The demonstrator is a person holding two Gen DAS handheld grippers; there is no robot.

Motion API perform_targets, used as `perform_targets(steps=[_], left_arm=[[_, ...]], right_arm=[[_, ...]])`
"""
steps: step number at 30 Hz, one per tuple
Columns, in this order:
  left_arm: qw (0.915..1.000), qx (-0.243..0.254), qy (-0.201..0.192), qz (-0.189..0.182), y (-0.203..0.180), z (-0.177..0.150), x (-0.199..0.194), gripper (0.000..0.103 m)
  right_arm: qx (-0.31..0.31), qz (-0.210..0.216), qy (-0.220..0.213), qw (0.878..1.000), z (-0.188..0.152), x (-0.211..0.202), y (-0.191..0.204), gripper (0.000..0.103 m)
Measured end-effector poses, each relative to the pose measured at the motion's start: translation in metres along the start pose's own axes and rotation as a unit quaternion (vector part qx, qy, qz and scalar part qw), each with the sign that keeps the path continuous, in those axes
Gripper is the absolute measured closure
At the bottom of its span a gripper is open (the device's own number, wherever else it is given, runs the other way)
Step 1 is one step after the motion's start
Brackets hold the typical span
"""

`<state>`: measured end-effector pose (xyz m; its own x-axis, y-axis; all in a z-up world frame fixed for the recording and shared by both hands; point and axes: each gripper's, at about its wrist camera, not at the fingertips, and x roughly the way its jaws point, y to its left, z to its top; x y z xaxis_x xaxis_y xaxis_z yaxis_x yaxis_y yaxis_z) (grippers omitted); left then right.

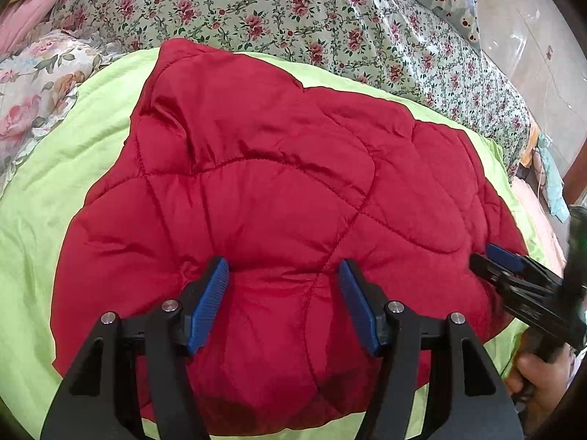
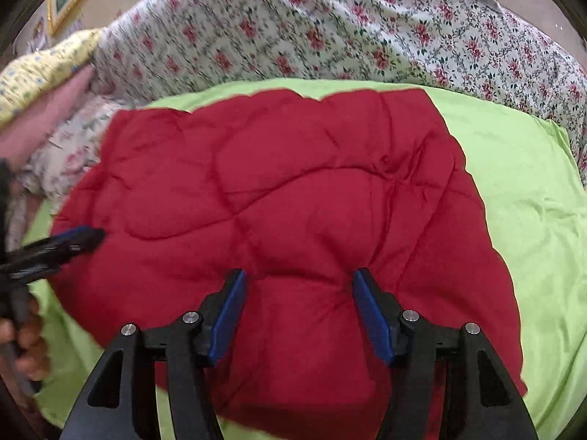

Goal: Fold large clothes
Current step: 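Release the coat and press the folded bundle flat with both grippers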

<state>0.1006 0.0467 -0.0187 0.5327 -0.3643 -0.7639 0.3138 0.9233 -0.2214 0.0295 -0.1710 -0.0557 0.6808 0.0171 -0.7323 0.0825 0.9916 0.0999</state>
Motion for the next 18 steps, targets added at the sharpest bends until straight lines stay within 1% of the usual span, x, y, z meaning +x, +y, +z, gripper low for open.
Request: perform_targets(steps=[4, 7, 9, 10, 11, 15, 18], left_arm=[[0.9999, -0.013, 0.003, -0.009, 0.002, 0.0, -0.009, 0.041], [0.9999, -0.015, 0.003, 0.0, -0.001, -0.001, -0.02, 0.041], [0.9999, -0.011, 0.002, 0.013, -0.006, -0.003, -0.026, 0.04], [0.9997, -0.007, 0.003, 0.024, -0.01, -0.004, -0.028, 0.037], [0.9993, -0.002, 0.005, 0.036, -0.013, -0.005, -0.029, 0.035], [0.9955, 0.028, 0.015, 0.089, -0.028, -0.01, -0.021, 0.034], [0.9939, 0.036, 0.018, 0.102, -0.03, -0.012, -0.012, 0.033]], right_arm=[[0.011, -0.003, 0.004, 1.0, 0.002, 0.014, -0.007, 0.041], [0.014, -0.005, 0.007, 1.0, 0.006, 0.018, -0.008, 0.04], [0.02, 0.0, 0.006, 1.0, 0.006, 0.019, -0.009, 0.039], [0.023, 0.002, 0.006, 1.0, 0.006, 0.02, -0.009, 0.039], [0.027, 0.007, 0.006, 1.0, 0.006, 0.02, -0.011, 0.039], [0.03, 0.008, 0.002, 1.0, 0.005, 0.018, -0.01, 0.039], [0.031, 0.009, 0.0, 0.999, 0.006, 0.019, -0.01, 0.039]])
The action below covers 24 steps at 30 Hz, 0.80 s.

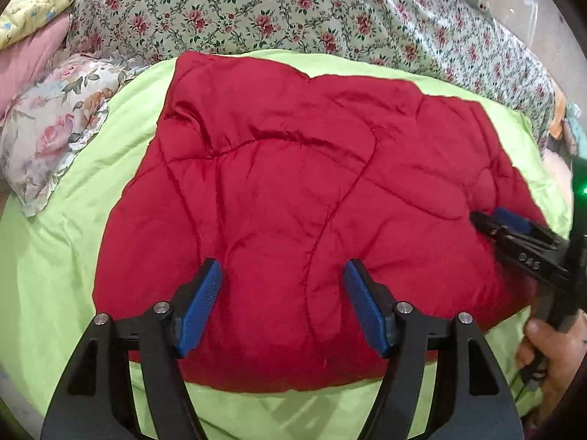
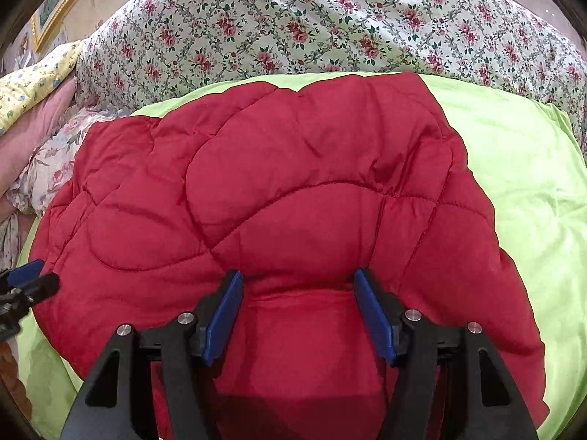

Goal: Fold large clothes
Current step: 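Release the coat and press the folded bundle flat with both grippers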

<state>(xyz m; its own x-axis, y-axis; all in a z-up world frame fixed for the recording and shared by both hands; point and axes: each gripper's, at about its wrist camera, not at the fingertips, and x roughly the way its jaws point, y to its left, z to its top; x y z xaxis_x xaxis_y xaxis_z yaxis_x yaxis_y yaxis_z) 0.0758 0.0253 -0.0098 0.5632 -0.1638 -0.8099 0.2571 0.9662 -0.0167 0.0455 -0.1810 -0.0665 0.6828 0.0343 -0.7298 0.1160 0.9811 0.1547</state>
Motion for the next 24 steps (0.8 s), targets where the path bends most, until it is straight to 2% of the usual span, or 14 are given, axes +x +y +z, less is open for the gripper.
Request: perform_targets(steps=[7, 14, 24], left_arm=[[1.0, -0.008, 0.006, -0.002, 0.004, 0.003, 0.013, 0.03], [1.0, -0.003, 0.002, 0.0, 0.002, 0.002, 0.015, 0.029], [1.0, -0.005, -0.004, -0.007, 0.005, 0.0, 0.012, 0.03]], right_arm=[[0.008, 0.009, -0.007, 1.0, 0.002, -0.009, -0.002, 0.037], [0.02, 0.026, -0.051, 0.998, -0.013, -0.06, 0.004, 0.037], [-0.002, 0.038, -0.044, 0.998, -0.021, -0.066, 0.022, 0.037]])
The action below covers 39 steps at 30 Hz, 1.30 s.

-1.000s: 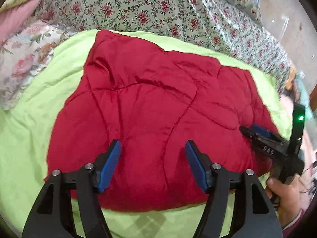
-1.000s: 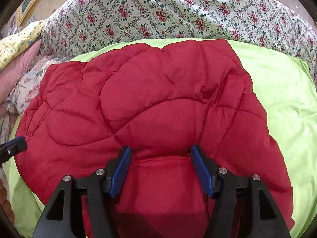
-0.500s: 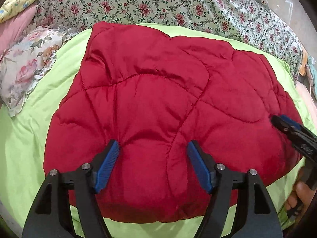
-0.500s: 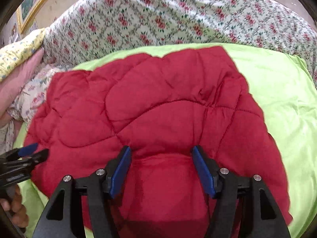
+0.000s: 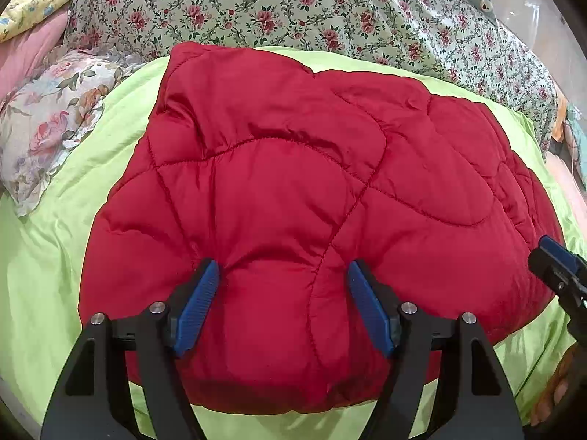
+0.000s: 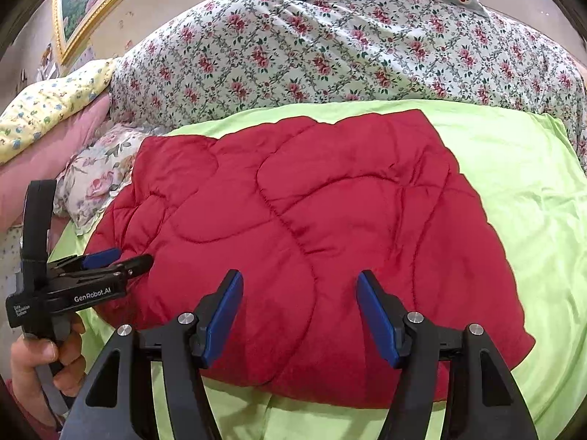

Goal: Fold large clothes
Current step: 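Release the coat and press the folded bundle flat with both grippers, then smooth the folded coat with both grippers and pull them back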

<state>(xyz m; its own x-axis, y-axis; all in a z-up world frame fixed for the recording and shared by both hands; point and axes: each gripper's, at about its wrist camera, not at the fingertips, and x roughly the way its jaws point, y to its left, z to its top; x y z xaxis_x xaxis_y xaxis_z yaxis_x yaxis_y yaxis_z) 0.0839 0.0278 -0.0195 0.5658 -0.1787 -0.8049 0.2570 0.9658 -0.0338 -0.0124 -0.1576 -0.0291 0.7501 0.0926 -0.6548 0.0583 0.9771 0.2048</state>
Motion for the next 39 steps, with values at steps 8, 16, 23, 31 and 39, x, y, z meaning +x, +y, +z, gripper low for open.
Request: perform_targets(steps=[8, 16, 23, 31, 39], left_arm=[[0.9995, -0.017, -0.017, -0.019, 0.004, 0.0, -0.021, 0.03], [0.9978, -0.06, -0.012, -0.024, 0.033, 0.036, -0.002, 0.03], [0.9965, -0.083, 0.009, -0.001, 0.04, 0.072, 0.035, 0.03], [0.9944, -0.102, 0.026, 0.005, 0.044, 0.078, 0.061, 0.029], [0.9966, -0.08, -0.009, -0.015, 0.042, 0.062, 0.036, 0.029]], right_arm=[[-0.007, 0.014, 0.003, 1.0, -0.001, -0.002, 0.004, 0.033], [-0.018, 0.02, 0.024, 0.999, 0.027, 0.029, -0.006, 0.031], [-0.011, -0.015, 0.062, 0.998, 0.061, 0.08, -0.035, 0.03], [0.033, -0.016, 0.047, 0.998, 0.066, 0.096, -0.067, 0.03], [0.041, -0.009, 0.036, 0.998, 0.068, 0.098, -0.076, 0.03]])
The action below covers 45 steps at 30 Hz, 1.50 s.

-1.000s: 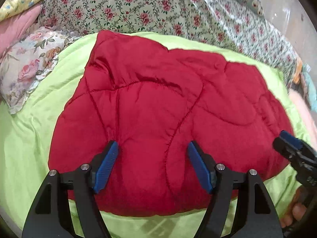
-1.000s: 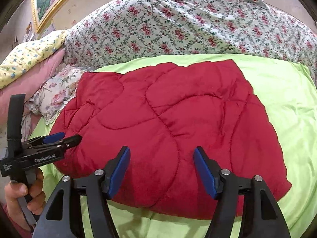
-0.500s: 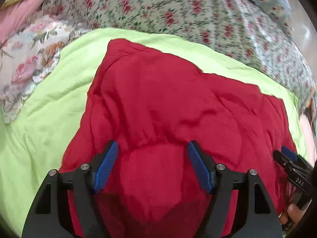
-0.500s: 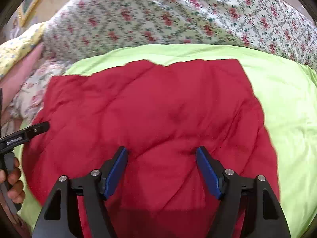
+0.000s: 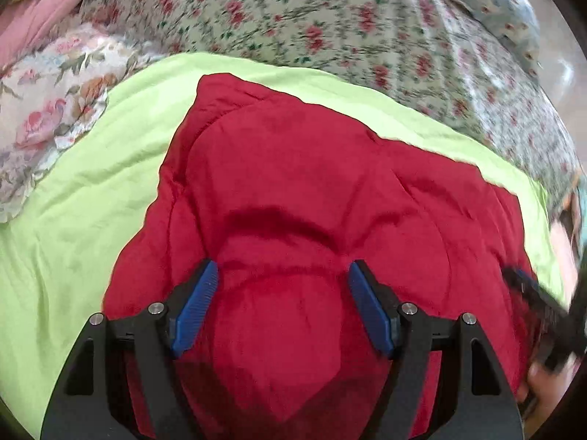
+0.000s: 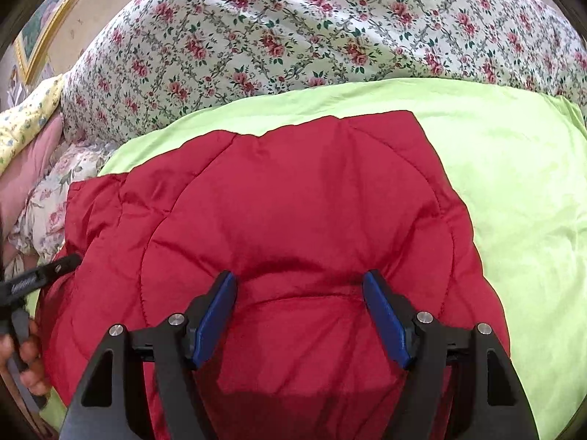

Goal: Fold large clothes
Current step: 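Smooth the folded coat with both grippers and pull them back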

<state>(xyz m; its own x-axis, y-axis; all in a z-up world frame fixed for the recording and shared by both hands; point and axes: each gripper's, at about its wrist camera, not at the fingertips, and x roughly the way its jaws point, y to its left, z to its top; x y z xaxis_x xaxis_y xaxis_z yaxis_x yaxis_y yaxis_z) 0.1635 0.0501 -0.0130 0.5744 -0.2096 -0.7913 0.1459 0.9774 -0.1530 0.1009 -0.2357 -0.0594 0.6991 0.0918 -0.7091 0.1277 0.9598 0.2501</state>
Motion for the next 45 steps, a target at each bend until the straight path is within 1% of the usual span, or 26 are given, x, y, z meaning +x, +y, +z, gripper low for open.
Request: perform_targets(steps=[2, 4, 6, 7, 9, 12, 18, 20, 23, 25, 27, 28, 31, 33, 34, 36, 37, 39, 40, 42, 44, 45], left_arm=[[0.9996, 0.028, -0.008, -0.003, -0.004, -0.004, -0.009, 0.029], [0.9992, 0.038, -0.007, -0.008, -0.006, -0.003, -0.012, 0.029], [0.9991, 0.042, -0.003, -0.007, -0.008, -0.002, -0.008, 0.026], [0.9989, 0.046, -0.001, -0.005, -0.009, -0.003, -0.004, 0.023], [0.9985, 0.054, 0.006, 0.005, -0.011, -0.003, 0.005, 0.022], [0.9979, 0.064, 0.003, 0.012, -0.014, -0.005, 0.006, 0.022], [0.9981, 0.061, 0.0, 0.009, -0.012, -0.007, 0.007, 0.022], [0.998, 0.062, -0.002, 0.014, -0.013, -0.008, 0.007, 0.022], [0.9982, 0.058, -0.007, 0.016, -0.012, -0.008, 0.005, 0.022], [0.9986, 0.049, -0.011, 0.017, -0.011, -0.008, -0.001, 0.022], [0.9988, 0.043, -0.016, 0.017, -0.012, -0.01, -0.012, 0.022], [0.9989, 0.04, -0.019, 0.016, -0.012, -0.012, -0.019, 0.022], [0.999, 0.035, -0.029, 0.002, -0.01, -0.027, -0.044, 0.022], [0.9992, 0.028, -0.027, -0.008, -0.007, -0.041, -0.057, 0.022], [0.9993, 0.026, -0.022, -0.018, -0.007, -0.048, -0.062, 0.022], [0.9991, 0.028, -0.014, -0.03, -0.008, -0.058, -0.068, 0.022], [0.999, 0.034, -0.01, -0.029, -0.011, -0.063, -0.07, 0.022], [0.9986, 0.048, -0.005, -0.023, -0.017, -0.069, -0.069, 0.022], [0.9982, 0.059, -0.003, -0.011, -0.021, -0.071, -0.065, 0.02], [0.9975, 0.07, -0.002, 0.006, -0.028, -0.073, -0.055, 0.016], [0.9967, 0.077, -0.006, 0.023, -0.033, -0.076, -0.046, 0.006], [0.9959, 0.082, -0.007, 0.036, -0.036, -0.076, -0.04, 0.004]], right_arm=[[0.0, -0.002, 0.001, 1.0, 0.001, 0.001, 0.0, 0.03], [-0.001, -0.007, -0.001, 1.0, 0.001, 0.001, 0.001, 0.03], [-0.003, -0.014, -0.004, 1.0, 0.001, 0.0, 0.003, 0.03], [-0.003, -0.017, -0.005, 1.0, 0.001, 0.0, 0.004, 0.03], [-0.004, -0.023, -0.011, 1.0, 0.0, -0.005, 0.007, 0.03], [-0.003, -0.025, -0.03, 0.999, -0.003, -0.015, 0.008, 0.03], [-0.008, -0.022, -0.08, 0.997, -0.01, -0.052, 0.021, 0.029], [-0.015, -0.012, -0.1, 0.995, -0.015, -0.067, 0.029, 0.026], [-0.032, -0.019, -0.128, 0.991, -0.038, -0.087, 0.042, 0.023], [-0.039, -0.022, -0.132, 0.99, -0.051, -0.092, 0.048, 0.022], [-0.042, -0.022, -0.122, 0.991, -0.065, -0.095, 0.052, 0.022], [-0.04, -0.014, -0.11, 0.993, -0.07, -0.095, 0.052, 0.022], [-0.031, 0.001, -0.097, 0.995, -0.074, -0.099, 0.052, 0.022], [-0.038, -0.001, -0.083, 0.996, -0.071, -0.098, 0.055, 0.022], [-0.041, -0.004, -0.081, 0.996, -0.072, -0.098, 0.057, 0.022], [-0.047, -0.005, -0.071, 0.996, -0.072, -0.095, 0.061, 0.022], [-0.048, -0.005, -0.066, 0.997, -0.074, -0.093, 0.063, 0.022], [-0.055, -0.011, -0.043, 0.997, -0.077, -0.084, 0.067, 0.022], [-0.064, -0.017, -0.029, 0.997, -0.079, -0.078, 0.069, 0.021], [-0.083, -0.034, -0.019, 0.996, -0.084, -0.07, 0.073, 0.019], [-0.099, -0.054, -0.016, 0.994, -0.088, -0.063, 0.075, 0.017], [-0.102, -0.062, -0.014, 0.993, -0.089, -0.059, 0.074, 0.016]])
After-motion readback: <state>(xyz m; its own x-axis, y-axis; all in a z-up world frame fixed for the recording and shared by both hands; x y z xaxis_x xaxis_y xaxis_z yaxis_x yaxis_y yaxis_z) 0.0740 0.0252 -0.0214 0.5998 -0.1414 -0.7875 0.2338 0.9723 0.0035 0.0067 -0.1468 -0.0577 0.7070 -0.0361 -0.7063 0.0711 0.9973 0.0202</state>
